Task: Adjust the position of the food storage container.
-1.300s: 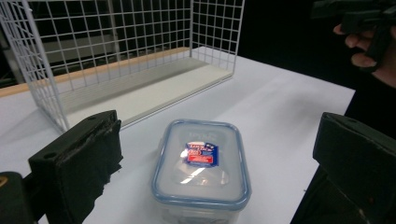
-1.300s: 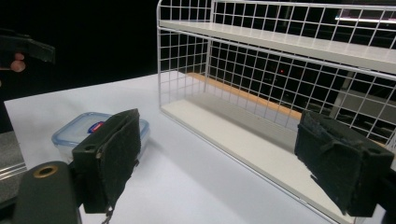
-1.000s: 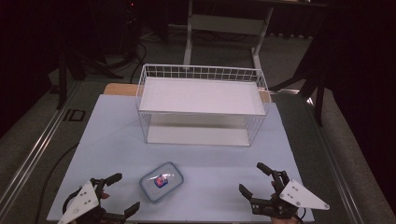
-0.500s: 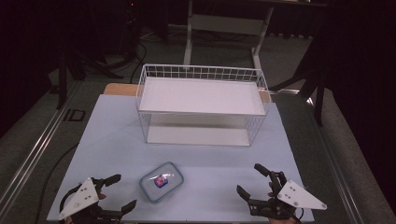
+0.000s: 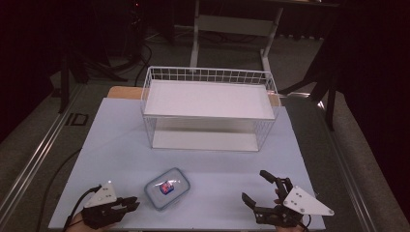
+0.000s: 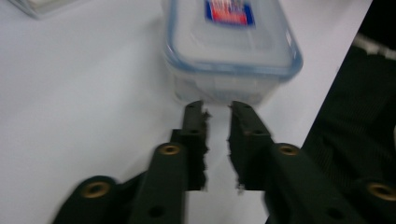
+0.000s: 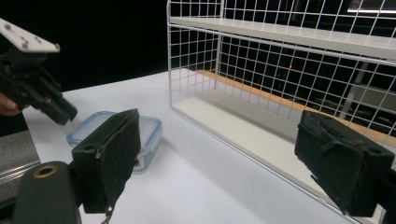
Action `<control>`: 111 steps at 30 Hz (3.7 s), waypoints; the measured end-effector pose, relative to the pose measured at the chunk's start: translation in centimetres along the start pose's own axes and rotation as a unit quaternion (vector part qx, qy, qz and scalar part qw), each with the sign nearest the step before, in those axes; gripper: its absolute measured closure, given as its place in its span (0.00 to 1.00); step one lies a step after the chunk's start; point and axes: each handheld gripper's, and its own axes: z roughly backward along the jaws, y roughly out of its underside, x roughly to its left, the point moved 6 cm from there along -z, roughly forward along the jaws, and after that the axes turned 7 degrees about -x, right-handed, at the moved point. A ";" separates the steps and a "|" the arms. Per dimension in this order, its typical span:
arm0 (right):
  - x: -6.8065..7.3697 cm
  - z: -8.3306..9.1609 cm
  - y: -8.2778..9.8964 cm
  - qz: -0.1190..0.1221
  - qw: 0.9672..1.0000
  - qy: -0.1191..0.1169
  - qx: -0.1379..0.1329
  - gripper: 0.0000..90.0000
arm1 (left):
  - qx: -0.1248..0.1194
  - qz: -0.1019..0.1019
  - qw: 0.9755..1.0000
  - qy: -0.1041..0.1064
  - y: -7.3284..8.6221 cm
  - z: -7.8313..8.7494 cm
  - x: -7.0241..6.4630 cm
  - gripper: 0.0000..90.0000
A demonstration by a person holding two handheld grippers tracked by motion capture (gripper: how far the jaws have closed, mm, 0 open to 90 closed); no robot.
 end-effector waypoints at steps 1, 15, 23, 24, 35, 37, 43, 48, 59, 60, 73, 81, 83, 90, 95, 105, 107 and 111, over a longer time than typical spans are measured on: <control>0.0 0.0 0.0 -0.002 1.000 -0.001 0.000 0.16 | 0.007 -0.002 1.000 0.005 0.0 -0.3 -0.2 0.95; -0.2 0.3 -0.1 -0.005 1.000 -0.001 -0.002 0.16 | 0.040 -0.021 0.998 0.039 -0.6 -3.5 -2.0 1.00; -0.2 0.4 -0.2 -0.005 1.000 -0.002 -0.004 0.16 | 0.023 -0.003 1.000 -0.002 -1.7 -4.2 -0.2 1.00; -0.2 0.4 -0.2 -0.004 1.000 -0.002 -0.005 0.16 | 0.025 -0.003 1.000 -0.003 -1.8 -4.4 0.0 1.00; -0.1 0.4 -0.2 -0.005 1.000 -0.006 -0.004 0.16 | 0.016 0.003 0.999 -0.030 -2.6 -5.0 1.1 1.00; 0.0 0.4 -0.2 -0.003 1.000 -0.007 -0.004 0.16 | 0.015 0.002 0.999 -0.034 -2.9 -5.3 1.5 1.00; -0.1 0.4 -0.1 -0.008 1.000 -0.008 -0.003 0.16 | 0.014 0.002 0.999 -0.040 -4.1 -6.7 2.5 1.00; 0.0 0.4 -0.1 -0.006 1.000 -0.009 -0.003 0.16 | 0.008 0.007 0.999 -0.047 -5.2 -7.9 3.7 1.00; 0.1 0.3 0.0 -0.005 1.000 -0.013 0.001 0.16 | -0.013 0.017 0.998 -0.060 -6.6 -9.9 5.1 1.00; 0.1 0.3 0.0 -0.005 1.000 -0.013 0.001 0.16 | -0.015 0.019 0.998 -0.059 -6.7 -10.0 5.2 1.00; 0.0 0.3 0.1 -0.007 1.000 -0.013 0.005 0.16 | -0.009 0.005 0.998 -0.065 -7.6 -10.1 5.0 1.00; 0.1 0.3 0.1 -0.005 1.000 -0.015 0.006 0.16 | -0.006 0.001 0.998 -0.059 -8.3 -11.1 4.6 1.00; 0.1 0.3 0.1 -0.006 1.000 -0.015 0.006 0.16 | -0.006 0.001 0.998 -0.057 -8.6 -11.4 4.5 1.00; 0.1 0.4 0.1 -0.006 1.000 -0.017 0.006 0.16 | -0.002 -0.007 0.999 -0.044 -9.3 -12.7 3.4 1.00; 0.1 0.4 0.1 -0.005 1.000 -0.017 0.005 0.16 | -0.005 -0.009 0.999 -0.030 -9.8 -13.6 2.6 1.00; 0.0 0.4 0.3 -0.006 1.000 -0.018 0.010 0.16 | -0.006 -0.017 1.000 -0.015 -10.5 -15.0 1.4 1.00; 0.0 0.4 0.3 -0.005 1.000 -0.017 0.009 0.16 | -0.007 -0.017 1.000 -0.015 -10.7 -15.1 1.3 1.00; -0.1 0.4 0.3 -0.009 1.000 -0.017 0.011 0.16 | -0.011 -0.015 1.000 -0.010 -10.9 -15.0 1.3 1.00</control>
